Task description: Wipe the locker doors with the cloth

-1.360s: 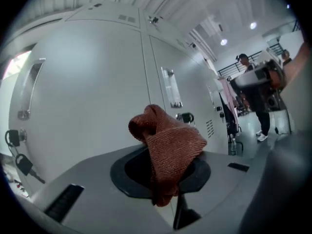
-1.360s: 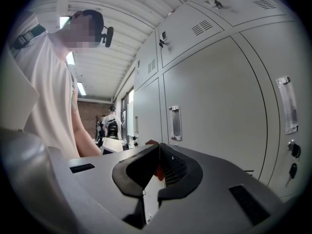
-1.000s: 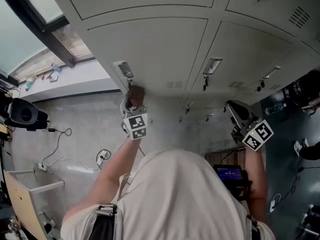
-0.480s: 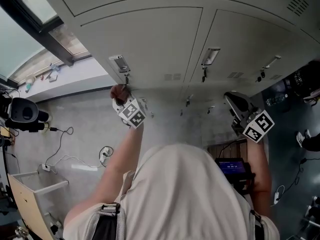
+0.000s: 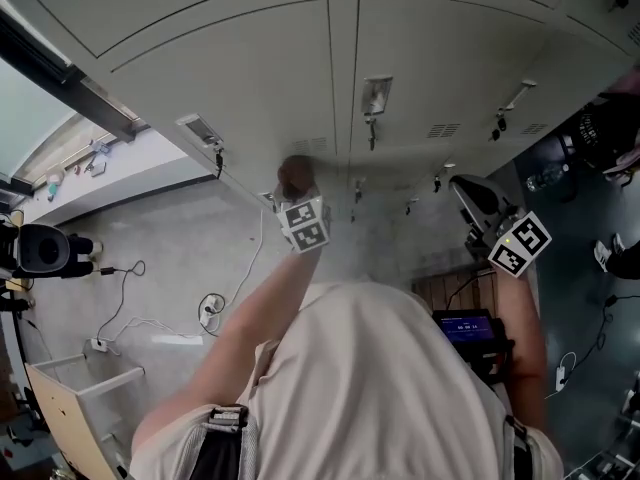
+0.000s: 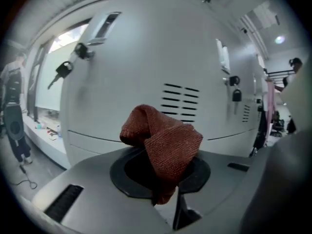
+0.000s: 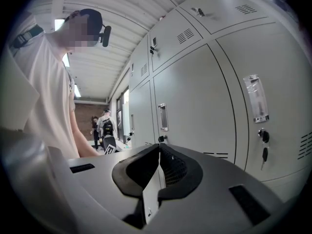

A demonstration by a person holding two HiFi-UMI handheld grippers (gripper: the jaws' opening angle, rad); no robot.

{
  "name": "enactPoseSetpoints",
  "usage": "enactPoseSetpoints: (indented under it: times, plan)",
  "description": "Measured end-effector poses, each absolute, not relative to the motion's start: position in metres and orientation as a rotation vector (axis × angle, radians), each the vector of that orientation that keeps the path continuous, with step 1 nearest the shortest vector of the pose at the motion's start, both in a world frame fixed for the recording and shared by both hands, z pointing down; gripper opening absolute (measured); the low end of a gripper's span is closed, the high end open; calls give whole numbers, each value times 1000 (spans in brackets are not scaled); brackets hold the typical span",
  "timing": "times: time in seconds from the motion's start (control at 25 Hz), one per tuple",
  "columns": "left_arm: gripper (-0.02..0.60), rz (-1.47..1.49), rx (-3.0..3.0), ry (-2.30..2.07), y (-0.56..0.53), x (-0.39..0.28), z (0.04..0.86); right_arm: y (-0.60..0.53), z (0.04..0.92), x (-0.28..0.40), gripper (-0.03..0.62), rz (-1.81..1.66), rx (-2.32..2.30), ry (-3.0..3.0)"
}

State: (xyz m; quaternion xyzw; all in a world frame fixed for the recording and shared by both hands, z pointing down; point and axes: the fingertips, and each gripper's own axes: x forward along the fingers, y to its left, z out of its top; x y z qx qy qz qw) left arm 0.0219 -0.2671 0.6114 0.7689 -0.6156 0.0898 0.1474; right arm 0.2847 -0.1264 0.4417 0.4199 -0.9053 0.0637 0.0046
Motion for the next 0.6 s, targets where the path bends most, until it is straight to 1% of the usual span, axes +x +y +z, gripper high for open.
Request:
enactPoseSetpoints:
  times: [0.12, 0.2, 0.36, 0.6]
  plan:
    - [64, 359, 2331, -1584, -261, 70, 620, -113, 443, 289, 18, 229, 1378, -2795]
    - [64, 409, 2378, -1523, -265, 86, 622, -111, 440, 295, 18, 229, 1414, -2788]
    - [64, 418, 2528, -1483, -283, 95, 597, -134, 443, 293, 18, 230, 1394, -2838]
    - [64, 377, 2657, -1412, -254, 94, 556, -137, 449, 291, 18, 266, 1339, -2890]
